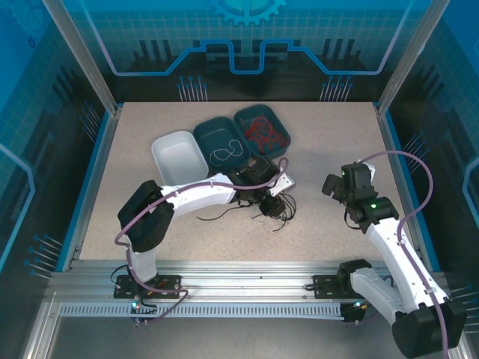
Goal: Untangle the cables
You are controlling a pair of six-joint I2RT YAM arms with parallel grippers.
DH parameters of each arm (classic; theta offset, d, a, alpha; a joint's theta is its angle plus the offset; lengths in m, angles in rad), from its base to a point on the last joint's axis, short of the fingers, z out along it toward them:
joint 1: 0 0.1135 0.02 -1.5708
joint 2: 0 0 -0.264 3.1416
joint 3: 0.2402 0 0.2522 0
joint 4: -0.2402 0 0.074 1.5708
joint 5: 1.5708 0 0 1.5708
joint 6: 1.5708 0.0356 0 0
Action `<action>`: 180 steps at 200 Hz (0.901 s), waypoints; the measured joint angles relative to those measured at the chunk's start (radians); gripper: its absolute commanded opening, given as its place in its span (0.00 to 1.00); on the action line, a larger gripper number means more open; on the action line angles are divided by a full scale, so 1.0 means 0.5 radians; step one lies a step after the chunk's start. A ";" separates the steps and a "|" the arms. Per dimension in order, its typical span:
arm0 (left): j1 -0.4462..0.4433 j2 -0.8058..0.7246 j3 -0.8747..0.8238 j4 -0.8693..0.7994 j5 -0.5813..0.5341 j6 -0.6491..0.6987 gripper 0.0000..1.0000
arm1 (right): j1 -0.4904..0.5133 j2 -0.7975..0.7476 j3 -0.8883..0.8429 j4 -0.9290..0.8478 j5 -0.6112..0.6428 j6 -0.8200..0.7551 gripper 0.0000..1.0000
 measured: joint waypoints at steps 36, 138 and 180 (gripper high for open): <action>-0.027 0.083 0.073 -0.062 -0.045 0.056 0.36 | -0.011 -0.049 -0.001 -0.027 0.002 0.023 1.00; -0.039 0.161 0.125 -0.183 -0.090 0.232 0.35 | -0.013 -0.076 -0.008 -0.063 0.002 0.037 1.00; -0.040 0.204 0.145 -0.188 -0.114 0.257 0.14 | -0.013 -0.082 -0.008 -0.069 0.003 0.053 1.00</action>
